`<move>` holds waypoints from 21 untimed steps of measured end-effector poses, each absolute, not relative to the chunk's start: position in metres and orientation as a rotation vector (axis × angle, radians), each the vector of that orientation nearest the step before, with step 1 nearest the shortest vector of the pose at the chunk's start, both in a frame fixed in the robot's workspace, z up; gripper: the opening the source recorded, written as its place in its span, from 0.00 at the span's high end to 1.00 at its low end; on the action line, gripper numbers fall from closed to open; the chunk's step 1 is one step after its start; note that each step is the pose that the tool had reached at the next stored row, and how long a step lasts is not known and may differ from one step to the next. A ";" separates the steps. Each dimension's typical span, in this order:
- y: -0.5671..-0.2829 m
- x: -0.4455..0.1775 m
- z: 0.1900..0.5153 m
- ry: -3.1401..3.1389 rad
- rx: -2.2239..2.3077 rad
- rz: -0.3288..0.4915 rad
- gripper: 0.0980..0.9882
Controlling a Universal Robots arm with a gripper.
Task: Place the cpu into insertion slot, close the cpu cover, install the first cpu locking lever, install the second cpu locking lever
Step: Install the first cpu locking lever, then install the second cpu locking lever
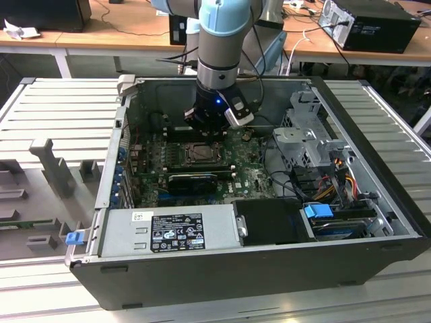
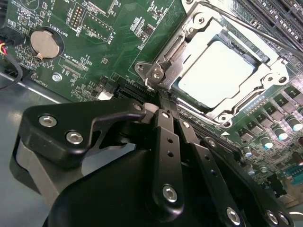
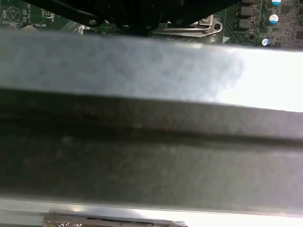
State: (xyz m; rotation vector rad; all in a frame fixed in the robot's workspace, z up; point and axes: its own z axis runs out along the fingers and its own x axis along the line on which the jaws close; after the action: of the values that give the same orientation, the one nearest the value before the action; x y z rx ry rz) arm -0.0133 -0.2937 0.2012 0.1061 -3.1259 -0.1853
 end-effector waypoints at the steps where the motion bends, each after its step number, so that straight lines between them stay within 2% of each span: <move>1: -0.294 -0.013 0.202 -3.126 0.106 -0.187 0.99; 6: -0.294 -0.013 0.217 -3.126 0.106 -0.186 0.99; 21: -0.302 -0.013 0.218 -3.126 0.106 -0.186 0.99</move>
State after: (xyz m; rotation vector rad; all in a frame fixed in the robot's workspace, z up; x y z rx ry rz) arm -0.0132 -0.3019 0.2175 0.1062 -3.1260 -0.1863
